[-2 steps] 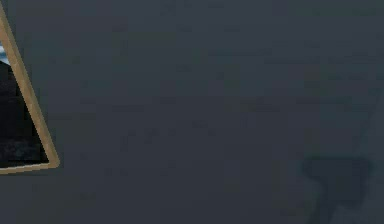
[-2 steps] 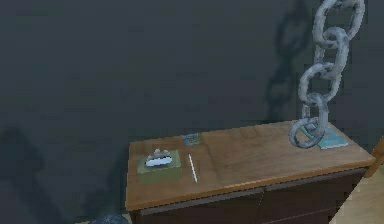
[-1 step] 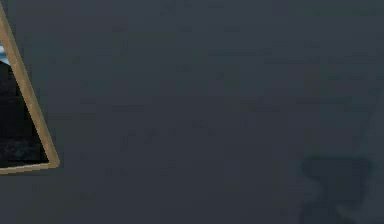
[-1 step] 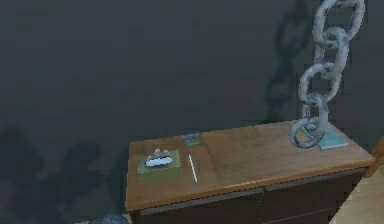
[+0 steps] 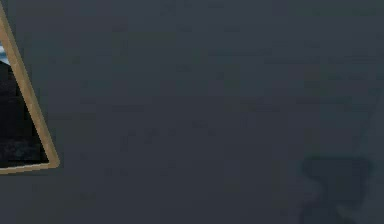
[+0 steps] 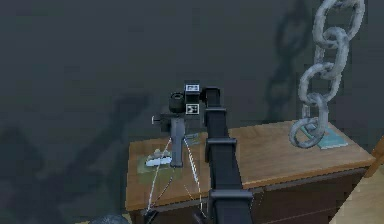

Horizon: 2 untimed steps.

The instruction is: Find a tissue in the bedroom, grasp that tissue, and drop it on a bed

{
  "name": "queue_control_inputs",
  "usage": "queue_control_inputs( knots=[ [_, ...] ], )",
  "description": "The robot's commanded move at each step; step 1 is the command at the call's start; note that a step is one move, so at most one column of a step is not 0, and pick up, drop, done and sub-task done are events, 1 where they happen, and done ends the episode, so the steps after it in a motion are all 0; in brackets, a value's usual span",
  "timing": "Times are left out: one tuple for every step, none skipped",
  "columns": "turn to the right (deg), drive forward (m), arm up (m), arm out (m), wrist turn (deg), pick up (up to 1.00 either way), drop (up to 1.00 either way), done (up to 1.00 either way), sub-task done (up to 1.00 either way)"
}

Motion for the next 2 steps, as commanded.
queue_control_inputs(
  knots=[
    [0.0, 0.00, 0.00, 0.00, 45.0, 0.00, 0.00, 0.00, 0.00],
    [0.0, 0.00, 0.00, 0.00, 45.0, 0.00, 0.00, 0.00, 0.00]
  ],
)
